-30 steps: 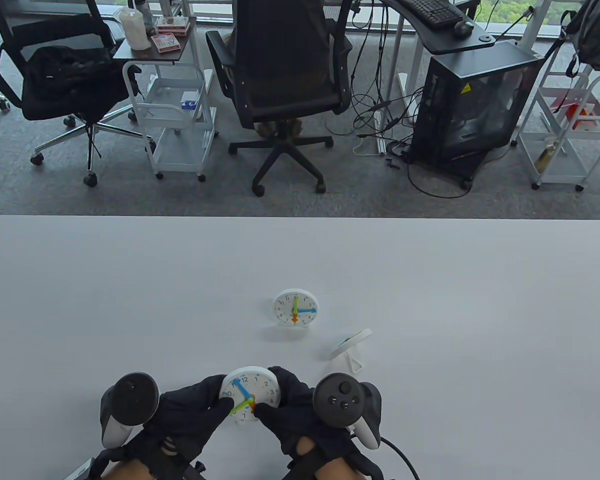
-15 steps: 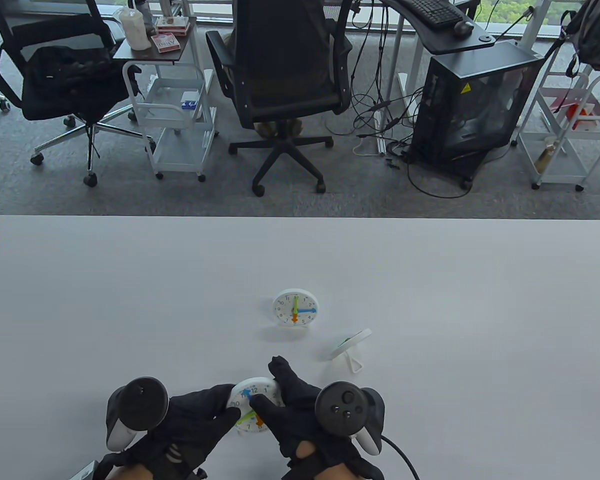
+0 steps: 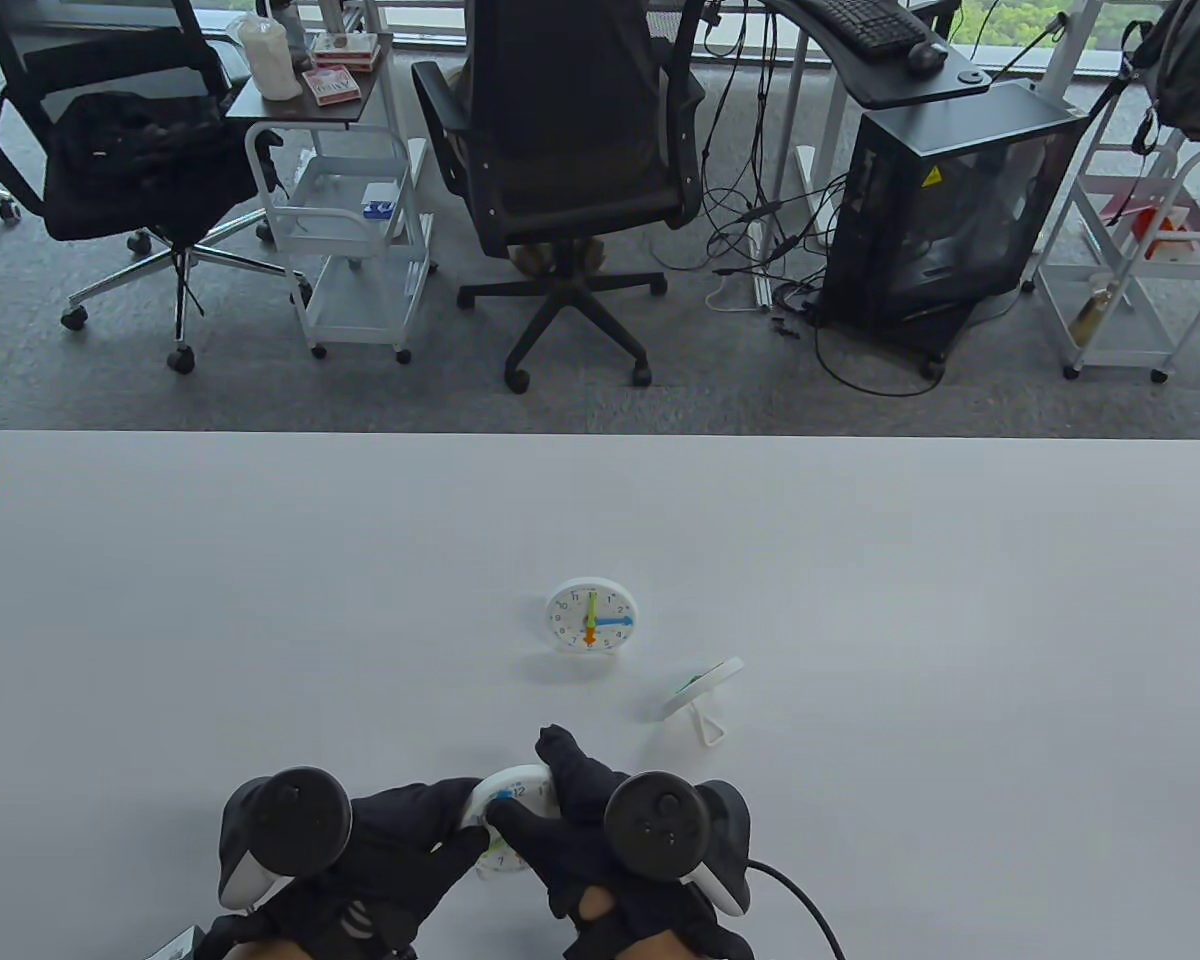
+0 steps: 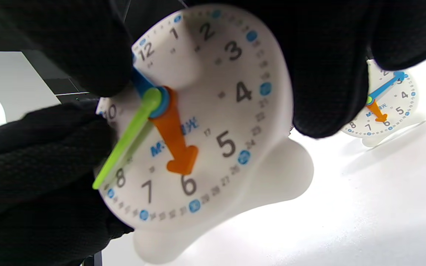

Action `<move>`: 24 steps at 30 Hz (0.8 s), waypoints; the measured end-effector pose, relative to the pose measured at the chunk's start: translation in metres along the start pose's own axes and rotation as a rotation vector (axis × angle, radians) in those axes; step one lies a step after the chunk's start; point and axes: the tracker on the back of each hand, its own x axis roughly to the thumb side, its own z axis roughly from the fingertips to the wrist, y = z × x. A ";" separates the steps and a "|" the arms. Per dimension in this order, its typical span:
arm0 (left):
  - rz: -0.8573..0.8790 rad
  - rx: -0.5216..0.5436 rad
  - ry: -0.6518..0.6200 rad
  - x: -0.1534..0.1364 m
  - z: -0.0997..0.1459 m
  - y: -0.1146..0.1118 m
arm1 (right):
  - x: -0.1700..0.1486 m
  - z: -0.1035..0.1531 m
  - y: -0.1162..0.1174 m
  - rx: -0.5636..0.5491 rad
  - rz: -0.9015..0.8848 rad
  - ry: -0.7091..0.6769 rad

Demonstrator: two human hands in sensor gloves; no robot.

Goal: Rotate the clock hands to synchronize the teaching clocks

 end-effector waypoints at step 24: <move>0.015 0.003 0.005 -0.001 0.001 0.000 | 0.001 0.001 -0.001 -0.020 -0.023 0.007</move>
